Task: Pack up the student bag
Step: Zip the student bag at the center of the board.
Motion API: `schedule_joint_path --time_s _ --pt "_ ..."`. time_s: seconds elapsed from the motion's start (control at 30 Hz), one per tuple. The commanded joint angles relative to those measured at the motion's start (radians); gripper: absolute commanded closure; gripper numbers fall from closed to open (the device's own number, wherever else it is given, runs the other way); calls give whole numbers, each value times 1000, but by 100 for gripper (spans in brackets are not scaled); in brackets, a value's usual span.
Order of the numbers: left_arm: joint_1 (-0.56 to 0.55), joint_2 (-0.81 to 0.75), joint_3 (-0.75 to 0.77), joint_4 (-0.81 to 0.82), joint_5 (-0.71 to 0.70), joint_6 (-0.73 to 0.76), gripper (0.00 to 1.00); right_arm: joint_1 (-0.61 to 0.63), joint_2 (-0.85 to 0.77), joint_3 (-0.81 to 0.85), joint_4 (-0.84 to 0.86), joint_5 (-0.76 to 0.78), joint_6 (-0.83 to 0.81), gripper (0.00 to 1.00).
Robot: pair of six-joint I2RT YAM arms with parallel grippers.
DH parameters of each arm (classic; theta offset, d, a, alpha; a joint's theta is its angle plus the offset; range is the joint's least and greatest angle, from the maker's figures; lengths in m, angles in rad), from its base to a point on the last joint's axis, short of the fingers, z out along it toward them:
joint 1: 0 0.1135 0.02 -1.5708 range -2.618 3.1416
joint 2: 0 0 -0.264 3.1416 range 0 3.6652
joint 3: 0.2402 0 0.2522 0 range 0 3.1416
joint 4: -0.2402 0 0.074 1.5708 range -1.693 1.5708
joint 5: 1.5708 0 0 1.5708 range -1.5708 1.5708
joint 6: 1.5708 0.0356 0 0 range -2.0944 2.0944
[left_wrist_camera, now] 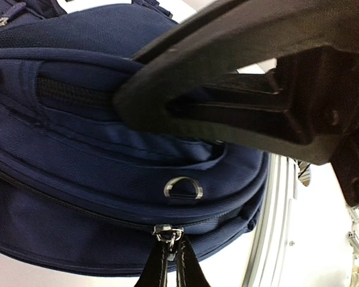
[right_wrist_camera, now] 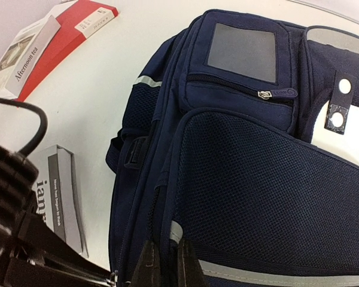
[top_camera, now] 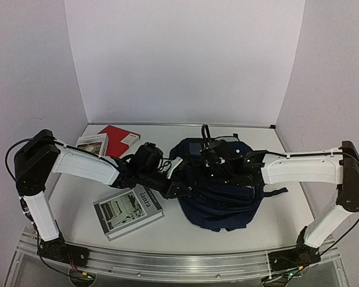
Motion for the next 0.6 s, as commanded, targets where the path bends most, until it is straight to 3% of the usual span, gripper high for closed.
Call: schedule_joint_path --time_s 0.0,0.33,0.57 --pt "-21 -41 37 -5 164 -58 100 -21 50 54 197 113 55 100" --pt "-26 -13 30 232 281 -297 100 -21 193 109 366 102 95 100" --pt "-49 48 45 294 200 -417 100 -21 273 166 431 129 94 100"
